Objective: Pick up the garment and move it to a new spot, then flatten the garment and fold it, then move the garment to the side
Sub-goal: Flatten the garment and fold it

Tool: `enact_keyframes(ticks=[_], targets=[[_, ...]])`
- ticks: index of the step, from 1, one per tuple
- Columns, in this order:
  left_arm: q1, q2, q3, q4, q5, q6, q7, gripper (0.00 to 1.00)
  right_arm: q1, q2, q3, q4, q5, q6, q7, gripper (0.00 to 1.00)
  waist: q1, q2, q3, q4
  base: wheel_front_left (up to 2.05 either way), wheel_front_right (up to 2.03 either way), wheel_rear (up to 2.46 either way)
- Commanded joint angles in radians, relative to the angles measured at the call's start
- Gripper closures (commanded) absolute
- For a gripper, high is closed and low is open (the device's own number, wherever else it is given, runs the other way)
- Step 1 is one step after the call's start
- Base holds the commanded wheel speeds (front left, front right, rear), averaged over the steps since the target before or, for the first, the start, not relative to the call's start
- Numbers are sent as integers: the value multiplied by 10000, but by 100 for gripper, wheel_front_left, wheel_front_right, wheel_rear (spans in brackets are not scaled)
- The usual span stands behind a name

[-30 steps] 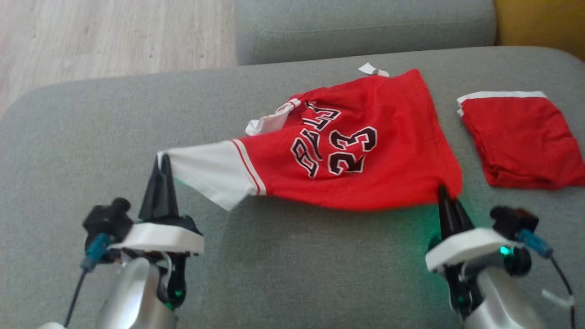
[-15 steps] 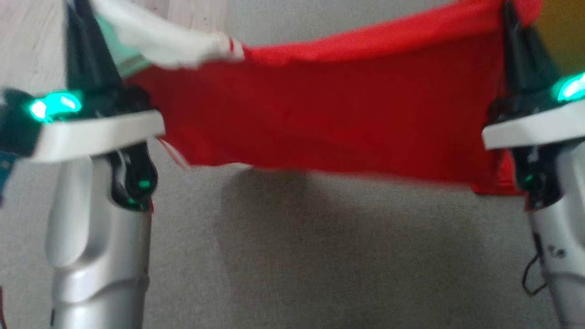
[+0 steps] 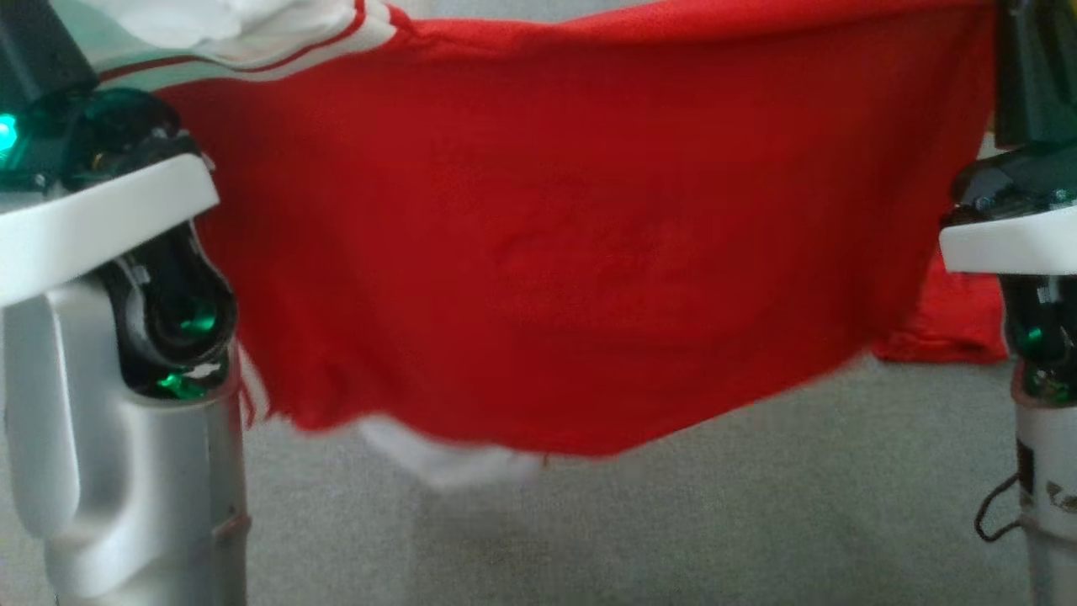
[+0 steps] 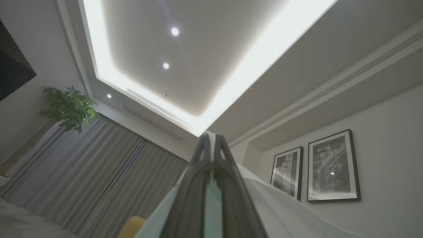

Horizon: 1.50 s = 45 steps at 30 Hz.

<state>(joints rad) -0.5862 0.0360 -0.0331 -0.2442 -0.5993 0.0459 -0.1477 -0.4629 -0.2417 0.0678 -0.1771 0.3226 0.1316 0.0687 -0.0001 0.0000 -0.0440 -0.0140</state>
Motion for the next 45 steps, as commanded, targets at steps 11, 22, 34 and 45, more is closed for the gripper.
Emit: enact_keyframes(ticks=[11, 22, 34, 45], targets=[[-3308, 1083, 467, 2849, -227, 156, 1386, 100, -2588, 591, -53, 1583, 208, -9, 1392, 100, 1, 0, 2921, -215, 0, 0, 0], [-9566, 2109, 591, 8732, 368, -531, -434, 100, -9266, 646, 393, 7982, -741, -9, -1817, 100, 1, 0, 5048, -101, 0, 0, 0], [-8459, 1592, -195, 10957, 548, -1704, -1127, 100, -8454, 241, 1211, 11191, -260, -9, -3212, 100, 1, 0, 4964, 545, 0, 0, 0], [-4082, 1489, -681, 9842, 259, -1762, -1138, 100, -5612, -404, 3463, 11751, 1502, -9, -2156, 100, 1, 0, 3670, 856, 0, 0, 0]])
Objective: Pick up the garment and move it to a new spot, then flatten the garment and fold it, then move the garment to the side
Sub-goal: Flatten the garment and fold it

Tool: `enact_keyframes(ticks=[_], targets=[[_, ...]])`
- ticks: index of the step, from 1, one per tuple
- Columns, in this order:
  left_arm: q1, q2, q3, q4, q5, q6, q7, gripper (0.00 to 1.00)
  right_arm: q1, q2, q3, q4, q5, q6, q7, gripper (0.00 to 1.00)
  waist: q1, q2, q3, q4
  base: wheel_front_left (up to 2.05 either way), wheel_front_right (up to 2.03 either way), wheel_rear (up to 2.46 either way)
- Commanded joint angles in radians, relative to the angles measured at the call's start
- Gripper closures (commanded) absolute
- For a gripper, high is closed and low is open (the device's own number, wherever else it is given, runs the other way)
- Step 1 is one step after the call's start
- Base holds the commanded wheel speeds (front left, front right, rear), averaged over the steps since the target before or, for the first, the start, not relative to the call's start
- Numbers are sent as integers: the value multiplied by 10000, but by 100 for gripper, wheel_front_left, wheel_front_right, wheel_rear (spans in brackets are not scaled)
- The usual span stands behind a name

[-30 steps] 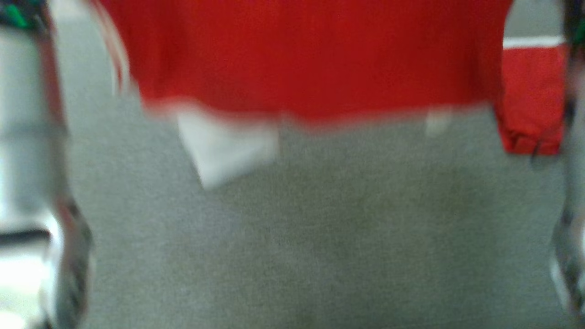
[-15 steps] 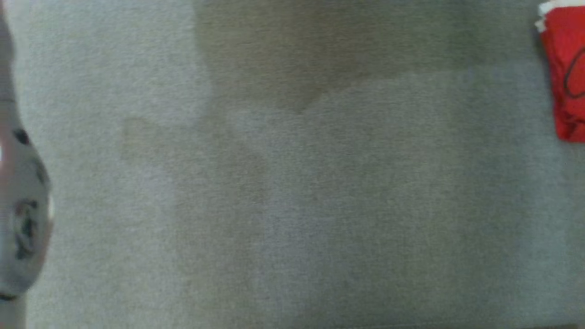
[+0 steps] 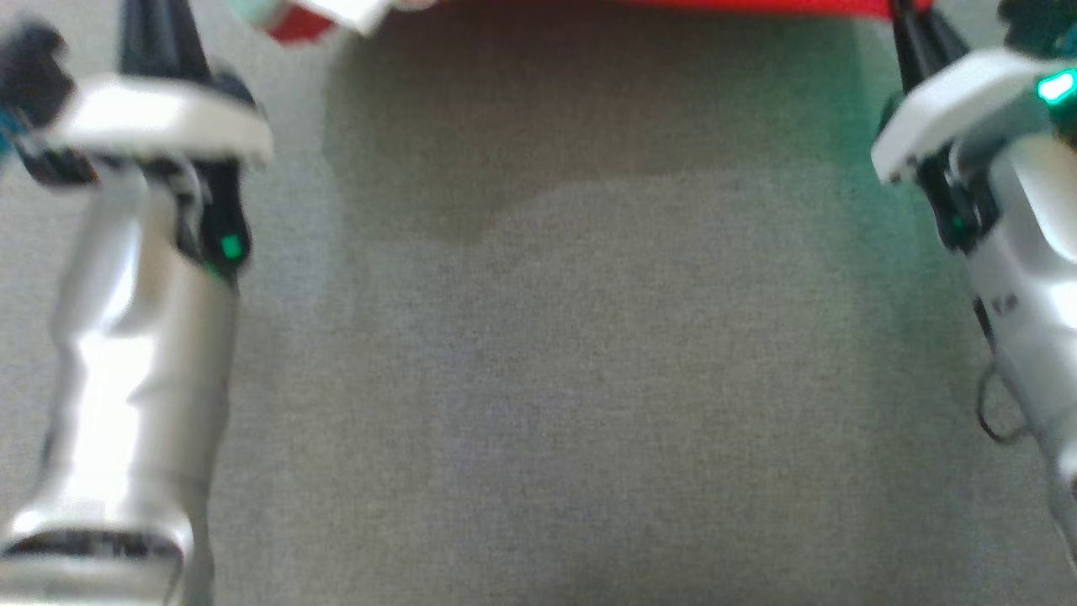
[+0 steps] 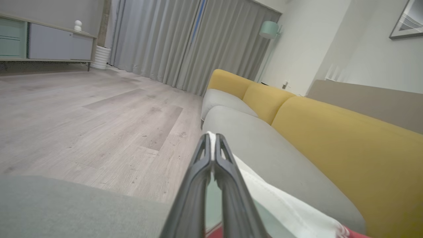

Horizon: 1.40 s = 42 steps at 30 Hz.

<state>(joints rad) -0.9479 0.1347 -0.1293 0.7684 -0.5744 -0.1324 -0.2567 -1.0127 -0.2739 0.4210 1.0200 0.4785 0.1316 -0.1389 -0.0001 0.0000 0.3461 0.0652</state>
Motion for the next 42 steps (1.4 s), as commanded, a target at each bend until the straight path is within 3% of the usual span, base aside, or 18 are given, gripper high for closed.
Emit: enact_keyframes(ticks=[1, 8, 15, 26, 33, 42], targets=[[-52, 559, 102, -465, -43, 20, -49, 100, 150, -219, 158, -357, 159, -9, 45, 100, 1, 0, -398, 73, 0, 0, 0], [3027, 1430, -1467, -1932, -554, 19, 130, 100, 2362, -1334, 1795, -1952, 1911, -9, 933, 100, 1, 0, -1889, 7, 0, 0, 0], [5399, 2051, -1963, -3500, -1115, 35, 746, 100, 4030, -2120, 2478, -3167, 3159, -9, 1515, 100, 1, 0, -3053, -30, 0, 0, 0], [8179, 2411, -1996, -6410, -1574, 923, 1589, 100, 5793, -2951, 2541, -4723, 4327, -9, 2243, 100, 1, 0, -3903, 62, 0, 0, 0], [8763, 2482, -2074, -7554, -1610, 1386, 1977, 100, 6456, -3207, 2059, -5456, 4468, -9, 2627, 100, 1, 0, -3857, 122, 0, 0, 0], [7705, 2664, -2137, -7204, -1295, 1501, 2373, 100, 6112, -2921, 1403, -5848, 4046, -9, 3139, 100, 1, 0, -3178, 42, 0, 0, 0]])
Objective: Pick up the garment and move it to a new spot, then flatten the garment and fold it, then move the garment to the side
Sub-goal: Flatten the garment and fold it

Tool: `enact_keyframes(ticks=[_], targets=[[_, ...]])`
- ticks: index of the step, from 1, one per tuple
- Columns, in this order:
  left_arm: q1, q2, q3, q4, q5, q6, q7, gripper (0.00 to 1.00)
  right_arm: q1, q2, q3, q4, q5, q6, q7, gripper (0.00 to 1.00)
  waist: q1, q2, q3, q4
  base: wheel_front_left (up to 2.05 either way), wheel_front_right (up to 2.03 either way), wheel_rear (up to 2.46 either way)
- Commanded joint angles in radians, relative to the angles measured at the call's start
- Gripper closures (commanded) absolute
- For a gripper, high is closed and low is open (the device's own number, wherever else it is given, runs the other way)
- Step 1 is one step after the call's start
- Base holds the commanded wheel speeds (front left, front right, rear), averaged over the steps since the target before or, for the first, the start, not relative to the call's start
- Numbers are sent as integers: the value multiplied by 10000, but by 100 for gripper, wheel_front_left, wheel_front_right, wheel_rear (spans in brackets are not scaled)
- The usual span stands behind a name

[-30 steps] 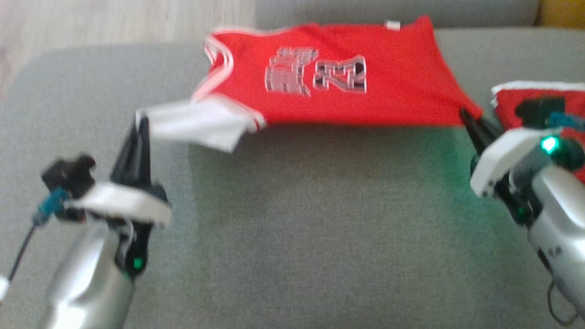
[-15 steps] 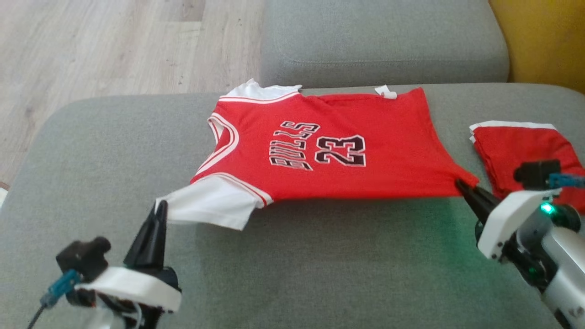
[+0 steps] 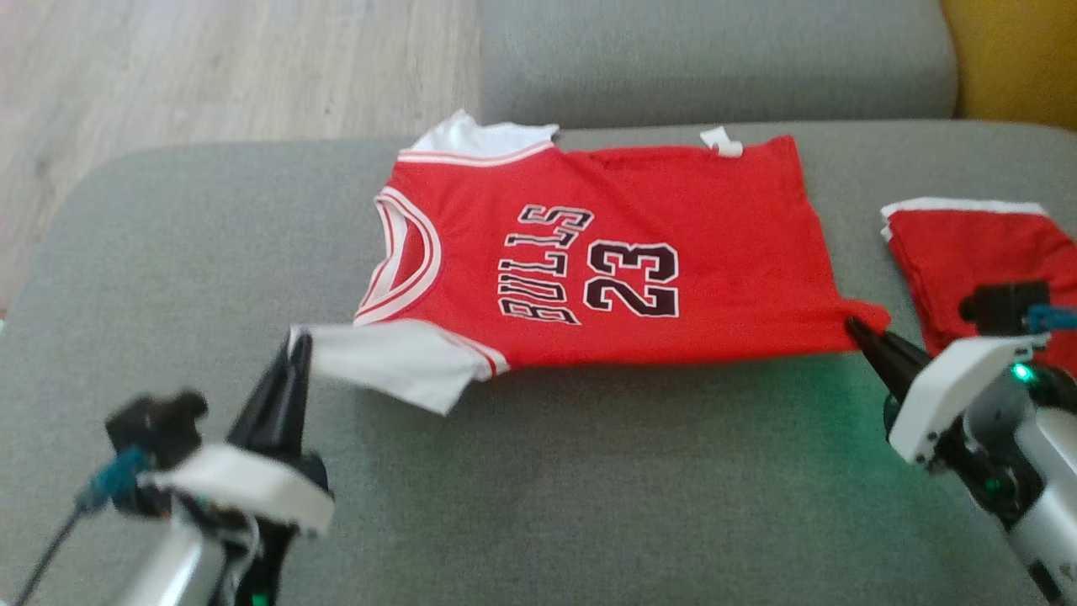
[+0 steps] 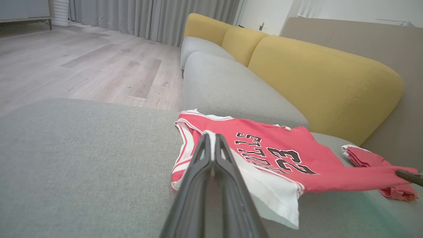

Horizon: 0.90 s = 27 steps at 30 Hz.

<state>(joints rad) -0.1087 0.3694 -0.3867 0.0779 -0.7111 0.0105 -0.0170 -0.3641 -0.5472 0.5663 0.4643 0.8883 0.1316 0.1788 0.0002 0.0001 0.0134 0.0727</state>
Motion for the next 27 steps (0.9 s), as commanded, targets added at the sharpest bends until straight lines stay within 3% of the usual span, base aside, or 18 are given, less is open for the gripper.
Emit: enact_keyframes(ticks=[1, 13, 27], targets=[[-892, 328, 415, -173, 95, 44, 45, 100, -483, -128, -115, -314, -105, -9, 79, 100, -2, -1, 270, -48, 0, 0, 0], [-3921, 274, -226, 2431, 883, -491, 615, 100, -1858, 626, -715, 394, -682, -9, 1524, 100, -2, -1, 1398, -158, 0, 0, 0], [-7246, -236, -1052, 6287, 2021, -962, -84, 100, -3597, 1541, -998, 1734, -1579, -9, 2788, 100, -2, -1, 2460, -677, 0, 0, 0]])
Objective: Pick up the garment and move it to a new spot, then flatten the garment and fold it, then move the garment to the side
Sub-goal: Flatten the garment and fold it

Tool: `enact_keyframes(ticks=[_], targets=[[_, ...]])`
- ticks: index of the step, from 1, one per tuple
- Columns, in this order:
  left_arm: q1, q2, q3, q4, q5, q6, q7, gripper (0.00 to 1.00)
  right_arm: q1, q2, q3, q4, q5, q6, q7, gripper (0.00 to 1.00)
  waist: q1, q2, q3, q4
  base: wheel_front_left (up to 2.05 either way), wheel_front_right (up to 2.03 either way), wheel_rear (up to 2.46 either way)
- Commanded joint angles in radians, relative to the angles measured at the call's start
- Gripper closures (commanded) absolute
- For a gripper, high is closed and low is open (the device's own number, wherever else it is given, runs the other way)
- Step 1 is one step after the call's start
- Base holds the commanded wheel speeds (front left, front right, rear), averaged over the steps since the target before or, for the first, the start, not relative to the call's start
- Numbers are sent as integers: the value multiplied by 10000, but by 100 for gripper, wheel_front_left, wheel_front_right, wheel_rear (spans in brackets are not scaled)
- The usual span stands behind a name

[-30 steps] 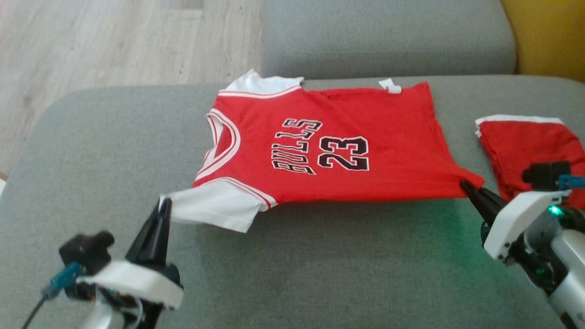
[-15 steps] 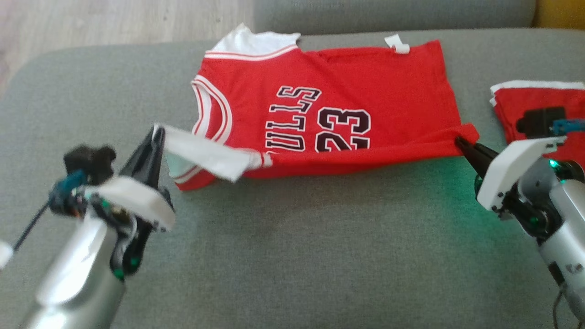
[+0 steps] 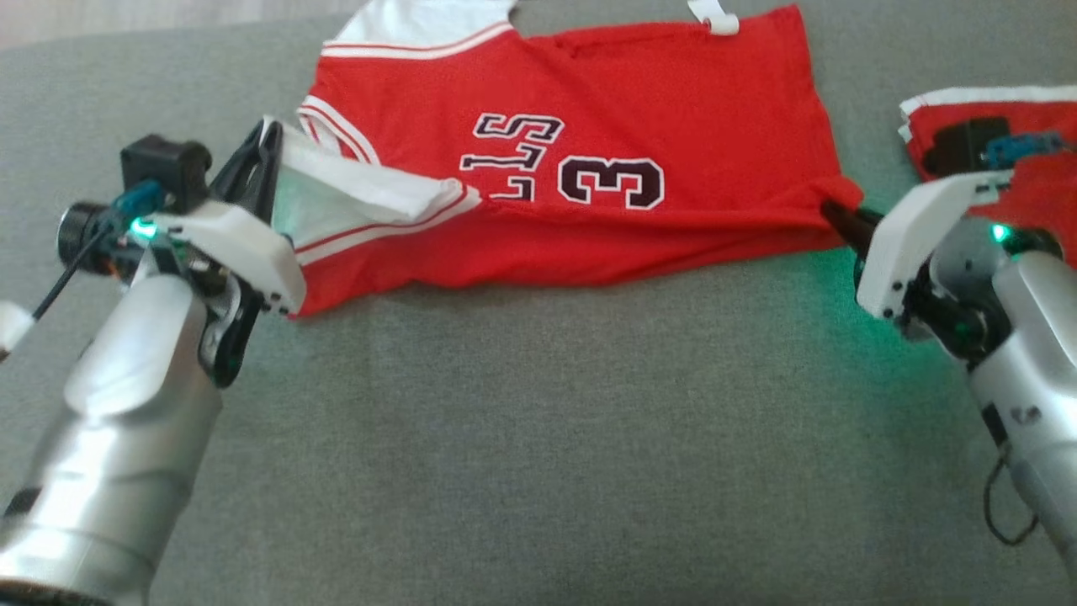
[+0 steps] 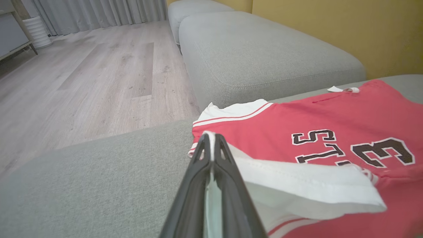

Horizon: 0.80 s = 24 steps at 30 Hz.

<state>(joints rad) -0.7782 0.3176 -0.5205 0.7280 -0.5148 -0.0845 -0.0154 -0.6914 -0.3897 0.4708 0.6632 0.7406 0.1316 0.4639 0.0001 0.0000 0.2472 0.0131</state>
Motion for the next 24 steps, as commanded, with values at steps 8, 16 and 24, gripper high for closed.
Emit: enact_keyframes(ticks=[8, 16, 24], targets=[[-1917, -436, 850, 998, -115, 205, -2081, 0, -1718, 714, -1182, 969, -1264, -9, -2550, 0, -1, 0, 376, -99, 0, 0, 0], [-1383, -818, 2300, -364, -271, 192, -2457, 0, -1538, 815, -1590, 865, -1905, -9, -5760, 0, -1, 0, -93, 21, 0, 0, 0], [1191, -1493, 3404, -2311, 622, 37, -2461, 0, 101, 1171, -2080, -5, -2606, -9, -7184, 0, -1, 0, -845, 77, 0, 0, 0]])
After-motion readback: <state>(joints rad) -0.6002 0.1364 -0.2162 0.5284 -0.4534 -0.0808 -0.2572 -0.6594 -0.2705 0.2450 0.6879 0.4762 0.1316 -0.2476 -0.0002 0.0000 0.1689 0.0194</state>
